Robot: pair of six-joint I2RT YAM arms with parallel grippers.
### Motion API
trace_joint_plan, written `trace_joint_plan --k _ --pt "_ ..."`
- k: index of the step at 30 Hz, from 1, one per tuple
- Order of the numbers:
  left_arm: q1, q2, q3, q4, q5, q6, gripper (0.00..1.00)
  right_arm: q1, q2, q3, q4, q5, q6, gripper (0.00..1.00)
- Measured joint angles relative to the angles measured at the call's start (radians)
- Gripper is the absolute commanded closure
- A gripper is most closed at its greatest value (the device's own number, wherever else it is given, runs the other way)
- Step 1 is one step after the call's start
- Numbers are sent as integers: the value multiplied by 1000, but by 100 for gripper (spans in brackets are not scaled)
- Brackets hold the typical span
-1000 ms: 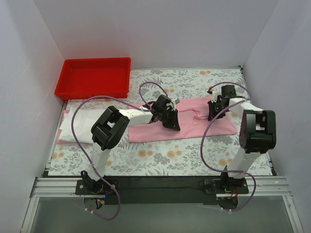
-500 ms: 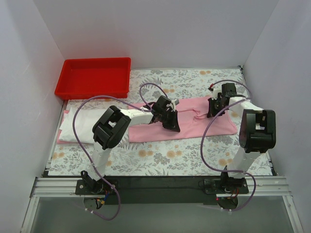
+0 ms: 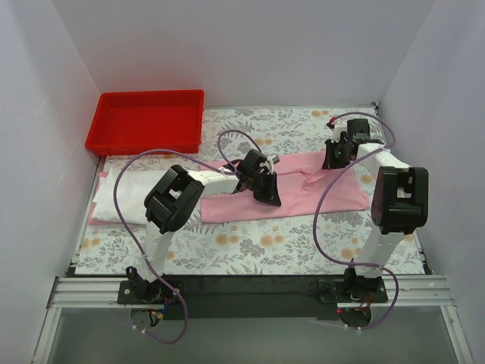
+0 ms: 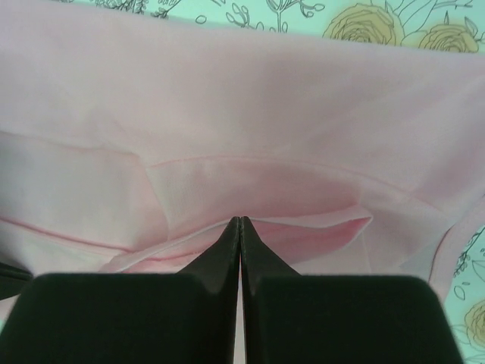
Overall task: Fold and stack the t-shirts
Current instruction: Fold the tshirt
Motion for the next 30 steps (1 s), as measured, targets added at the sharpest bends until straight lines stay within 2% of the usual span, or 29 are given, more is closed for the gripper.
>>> trace_joint_plan --k 5,10,15,21,30 --pt "0 1 0 1 1 -2 94 0 58 61 5 -20 3 99" --pt "3 1 0 1 5 -3 94 0 41 95 -2 -83 18 97" --pt "6 1 0 2 9 -4 94 -1 -97 86 -50 -129 26 99" --pt "6 1 0 4 13 -6 94 -14 -260 -58 -60 -156 48 99" --pt "6 1 -7 16 13 -13 94 -14 -155 -126 -102 -107 63 99"
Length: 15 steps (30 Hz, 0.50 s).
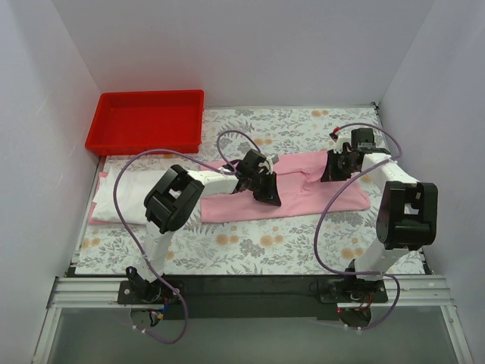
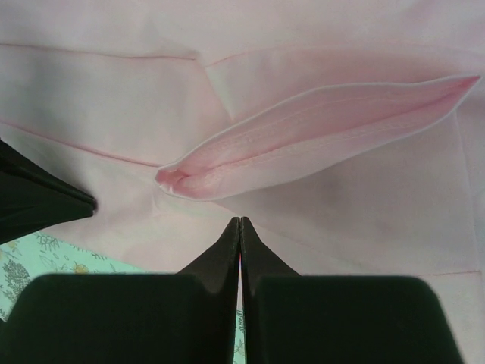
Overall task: Fold and stack the t-shirts
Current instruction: Fold the tshirt
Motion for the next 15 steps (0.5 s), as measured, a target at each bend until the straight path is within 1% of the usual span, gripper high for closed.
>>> trace_joint_plan --k 8,15 --pt "1 0 -4 9 6 -5 94 0 98 0 36 21 16 99" --pt "1 0 -6 13 7 -5 94 0 122 23 77 -2 43 99"
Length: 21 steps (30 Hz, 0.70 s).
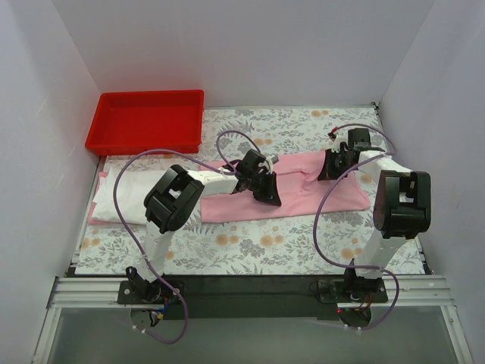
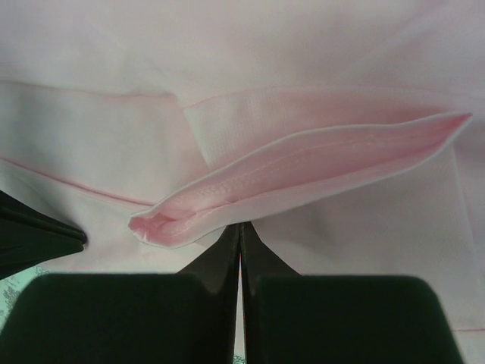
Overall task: Fold and stack the t-shirts
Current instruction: Fold the tshirt
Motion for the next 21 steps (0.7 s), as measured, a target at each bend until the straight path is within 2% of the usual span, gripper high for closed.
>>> trace_joint_plan --k 8,16,21 --pt "0 0 -2 3 2 0 93 0 24 37 58 -39 22 99" --pt "10 -4 -21 39 47 -4 84 -12 146 30 122 -125 69 99" --pt "26 -31 -73 78 99 -16 83 -42 163 23 146 -198 91 99"
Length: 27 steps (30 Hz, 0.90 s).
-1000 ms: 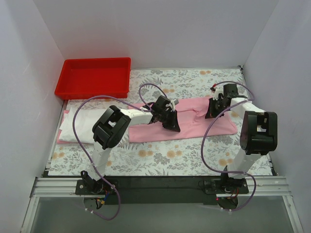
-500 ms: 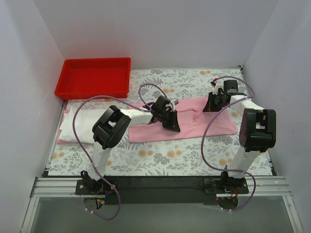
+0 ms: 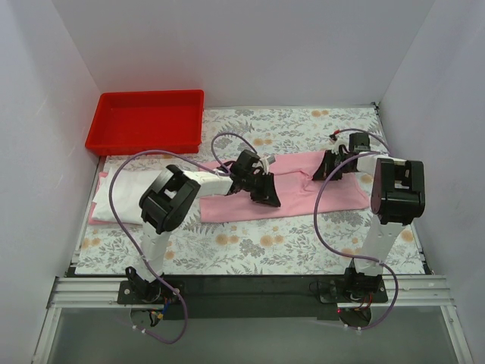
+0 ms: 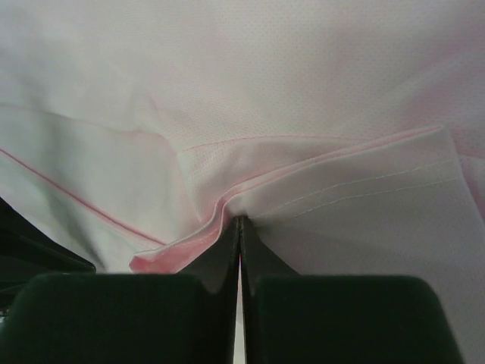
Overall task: Fold and stack the t-shirts
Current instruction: Fold the tshirt
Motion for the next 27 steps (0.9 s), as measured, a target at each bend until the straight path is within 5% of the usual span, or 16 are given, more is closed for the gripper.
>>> trace_joint_plan --k 15,27 --pt "8 -169 -32 47 32 18 82 -11 -204 -13 -14 -148 7 99" --pt "48 -169 -40 35 32 30 82 -8 -138 -95 -44 -146 8 99"
